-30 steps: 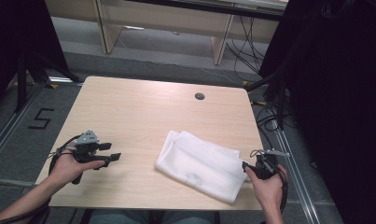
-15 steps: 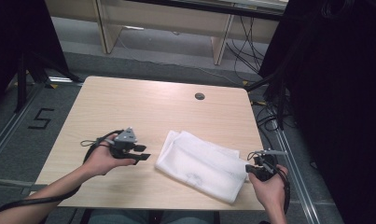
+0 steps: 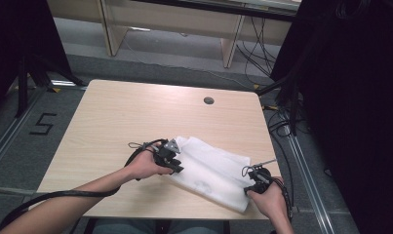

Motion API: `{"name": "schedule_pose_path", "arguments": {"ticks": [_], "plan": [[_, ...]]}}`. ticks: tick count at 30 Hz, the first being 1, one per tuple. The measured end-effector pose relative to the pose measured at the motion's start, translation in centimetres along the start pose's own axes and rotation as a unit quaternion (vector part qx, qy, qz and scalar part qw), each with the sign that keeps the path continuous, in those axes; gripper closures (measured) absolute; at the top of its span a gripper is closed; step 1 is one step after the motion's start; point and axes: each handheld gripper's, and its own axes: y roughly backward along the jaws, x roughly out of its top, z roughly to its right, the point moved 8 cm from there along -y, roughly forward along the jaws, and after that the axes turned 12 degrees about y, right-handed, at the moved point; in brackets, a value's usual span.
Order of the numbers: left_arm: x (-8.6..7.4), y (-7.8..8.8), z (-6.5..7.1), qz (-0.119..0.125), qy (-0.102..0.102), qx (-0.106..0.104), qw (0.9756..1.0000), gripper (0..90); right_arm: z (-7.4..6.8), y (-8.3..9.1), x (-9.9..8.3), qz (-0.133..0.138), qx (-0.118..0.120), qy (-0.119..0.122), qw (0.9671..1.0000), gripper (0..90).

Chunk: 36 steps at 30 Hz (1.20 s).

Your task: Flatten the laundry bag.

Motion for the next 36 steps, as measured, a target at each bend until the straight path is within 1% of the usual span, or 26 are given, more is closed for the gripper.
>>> {"name": "schedule_pose_path", "arguments": {"ticks": [1, 2, 3, 6, 7, 8, 11, 12, 13, 14, 16, 17, 18, 19, 20, 21, 25, 27, 28, 29, 30, 31, 32, 33, 34, 36], "plan": [[-0.2, -0.1, -0.3, -0.010, -0.003, 0.004, 0.9999, 69.7, -0.3, -0.1, 0.1, -0.015, 0.004, -0.016, 0.9997, 90.0], [-0.5, -0.2, -0.6, -0.020, -0.005, 0.013, 0.9997, 69.7, -0.3, -0.3, 0.3, -0.021, 0.006, -0.013, 0.9997, 90.0], [-0.7, -0.1, -1.2, -0.027, -0.014, 0.026, 0.9992, 69.7, -0.3, -0.5, 1.0, -0.024, 0.002, -0.008, 0.9997, 90.0], [-0.8, 0.1, -1.7, -0.028, -0.004, 0.032, 0.9991, 69.8, -0.3, -0.7, 1.8, -0.026, 0.003, 0.003, 0.9996, 90.0], [-0.9, 0.2, -2.0, -0.028, -0.004, 0.039, 0.9989, 69.8, -0.3, -1.0, 2.3, -0.026, -0.001, 0.005, 0.9996, 90.0], [-1.0, 0.5, -2.5, -0.033, -0.013, 0.047, 0.9983, 70.0, -0.4, -1.2, 2.9, -0.024, -0.002, 0.006, 0.9997, 90.0], [-1.3, 1.1, -3.8, -0.035, -0.011, 0.065, 0.9972, 70.0, -0.7, -1.8, 4.8, -0.022, -0.005, 0.014, 0.9996, 90.0], [-1.4, 1.3, -4.1, -0.036, -0.011, 0.068, 0.9970, 70.0, -0.4, -2.5, 5.9, -0.007, -0.013, 0.050, 0.9986, 90.0], [-1.6, 1.5, -4.5, -0.035, -0.008, 0.071, 0.9969, 70.0, -0.4, -2.5, 5.9, -0.007, -0.013, 0.050, 0.9986, 90.0], [-1.9, 2.0, -5.2, -0.035, -0.001, 0.076, 0.9965, 70.0, -0.7, -2.9, 7.2, -0.007, -0.011, 0.045, 0.9989, 90.0], [-2.2, 2.3, -5.7, -0.034, 0.004, 0.079, 0.9963, 70.1, -0.8, -3.0, 7.6, -0.008, -0.011, 0.043, 0.9990, 90.0], [-2.3, 2.4, -5.9, -0.033, 0.010, 0.080, 0.9962, 70.1, -0.8, -3.2, 8.3, -0.003, -0.009, 0.050, 0.9987, 90.0], [-2.6, 2.8, -6.3, -0.032, 0.012, 0.084, 0.9959, 70.1, -1.1, -3.6, 9.4, 0.002, -0.009, 0.049, 0.9988, 89.9], [-2.7, 2.9, -6.6, -0.032, 0.013, 0.085, 0.9958, 70.1, -1.1, -3.6, 9.4, 0.002, -0.009, 0.049, 0.9988, 89.9], [-3.0, 3.2, -7.0, -0.031, 0.017, 0.088, 0.9955, 70.1, -1.5, -3.6, 9.8, -0.003, -0.001, 0.036, 0.9993, 90.0], [-3.1, 3.4, -7.2, -0.029, 0.020, 0.091, 0.9953, 70.1, -1.4, -4.0, 10.4, 0.011, -0.002, 0.054, 0.9985, 89.9], [-3.8, 4.3, -8.3, -0.028, 0.032, 0.101, 0.9940, 70.1, -2.3, -4.6, 12.2, 0.013, -0.003, 0.059, 0.9982, 89.8], [-4.0, 4.5, -8.5, -0.026, 0.034, 0.104, 0.9936, 70.1, -2.5, -4.6, 12.5, 0.007, -0.005, 0.051, 0.9986, 89.8], [-4.0, 4.5, -8.7, -0.015, 0.043, 0.105, 0.9934, 70.1, -2.7, -4.8, 12.9, 0.009, -0.005, 0.059, 0.9982, 89.8], [-4.0, 4.5, -8.7, -0.015, 0.043, 0.105, 0.9934, 70.1, -2.7, -4.8, 12.9, 0.009, -0.005, 0.059, 0.9982, 89.8], [-4.3, 4.9, -9.2, -0.019, 0.039, 0.112, 0.9928, 70.1, -2.9, -5.0, 13.4, 0.010, -0.009, 0.069, 0.9975, 89.8], [-4.3, 4.9, -9.2, -0.019, 0.039, 0.112, 0.9928, 70.1, -2.9, -5.0, 13.4, 0.010, -0.009, 0.069, 0.9975, 89.8], [-4.2, 4.8, -9.2, -0.008, 0.049, 0.112, 0.9925, 70.1, -3.2, -4.9, 13.5, 0.005, -0.006, 0.054, 0.9985, 89.8], [-4.3, 4.9, -9.4, -0.006, 0.053, 0.112, 0.9923, 70.1, -3.2, -4.9, 13.7, 0.005, -0.009, 0.051, 0.9986, 89.8], [-4.4, 5.0, -9.6, -0.007, 0.053, 0.114, 0.9921, 70.1, -3.1, -5.2, 14.0, 0.014, -0.009, 0.064, 0.9978, 89.8], [-4.4, 5.1, -9.9, -0.001, 0.057, 0.117, 0.9915, 70.2, -3.3, -5.2, 14.3, 0.012, -0.008, 0.061, 0.9980, 89.7]]}}
